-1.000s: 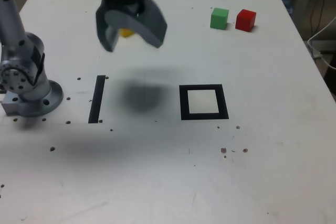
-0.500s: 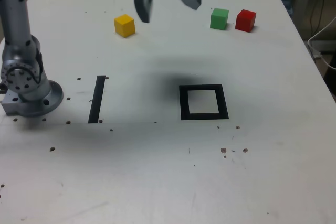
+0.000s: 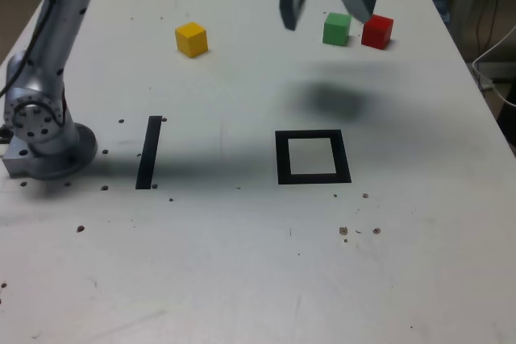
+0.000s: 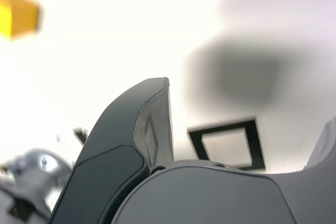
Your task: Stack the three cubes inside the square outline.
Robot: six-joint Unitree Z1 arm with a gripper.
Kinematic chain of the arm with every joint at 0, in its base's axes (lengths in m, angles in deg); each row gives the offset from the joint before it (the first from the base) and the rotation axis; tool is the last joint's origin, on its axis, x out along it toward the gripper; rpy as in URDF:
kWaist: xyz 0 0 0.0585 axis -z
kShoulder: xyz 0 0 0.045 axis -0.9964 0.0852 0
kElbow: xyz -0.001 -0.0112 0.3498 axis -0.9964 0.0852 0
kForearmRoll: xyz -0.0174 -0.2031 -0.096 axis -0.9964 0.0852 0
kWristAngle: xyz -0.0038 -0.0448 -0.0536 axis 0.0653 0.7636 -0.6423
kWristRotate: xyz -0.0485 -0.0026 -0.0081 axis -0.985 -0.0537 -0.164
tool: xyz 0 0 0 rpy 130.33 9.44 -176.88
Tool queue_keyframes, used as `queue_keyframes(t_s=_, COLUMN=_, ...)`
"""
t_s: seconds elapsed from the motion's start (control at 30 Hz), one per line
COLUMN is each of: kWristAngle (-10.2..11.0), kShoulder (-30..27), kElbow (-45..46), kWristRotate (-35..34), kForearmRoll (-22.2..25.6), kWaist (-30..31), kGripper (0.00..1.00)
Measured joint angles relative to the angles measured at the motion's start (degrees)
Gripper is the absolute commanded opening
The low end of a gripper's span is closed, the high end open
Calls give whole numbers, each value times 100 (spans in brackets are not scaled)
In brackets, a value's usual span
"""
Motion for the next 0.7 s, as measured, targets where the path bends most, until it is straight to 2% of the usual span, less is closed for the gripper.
queue_keyframes(t_s=0.1, kWristAngle=249, kShoulder=186, kElbow=-538, kWristRotate=505, kForearmRoll=-32, kWaist=-145, kGripper=100)
queue_keyframes(t_s=0.17, kWristAngle=319, kShoulder=276, kElbow=-838, kWristRotate=615, kForearmRoll=-47, kWaist=-207, kGripper=100)
queue_keyframes(t_s=0.37, kWristAngle=681, kShoulder=443, kElbow=-924, kWristRotate=1168, kForearmRoll=-210, kWaist=-365, kGripper=100)
queue_keyframes(t_s=0.47, kWristAngle=751, kShoulder=539, kElbow=-1049, kWristRotate=1325, kForearmRoll=-267, kWaist=-387, kGripper=100)
queue_keyframes(t_s=0.7, kWristAngle=756, kShoulder=1003, kElbow=-1399, kWristRotate=1513, kForearmRoll=-459, kWaist=-434, kGripper=100)
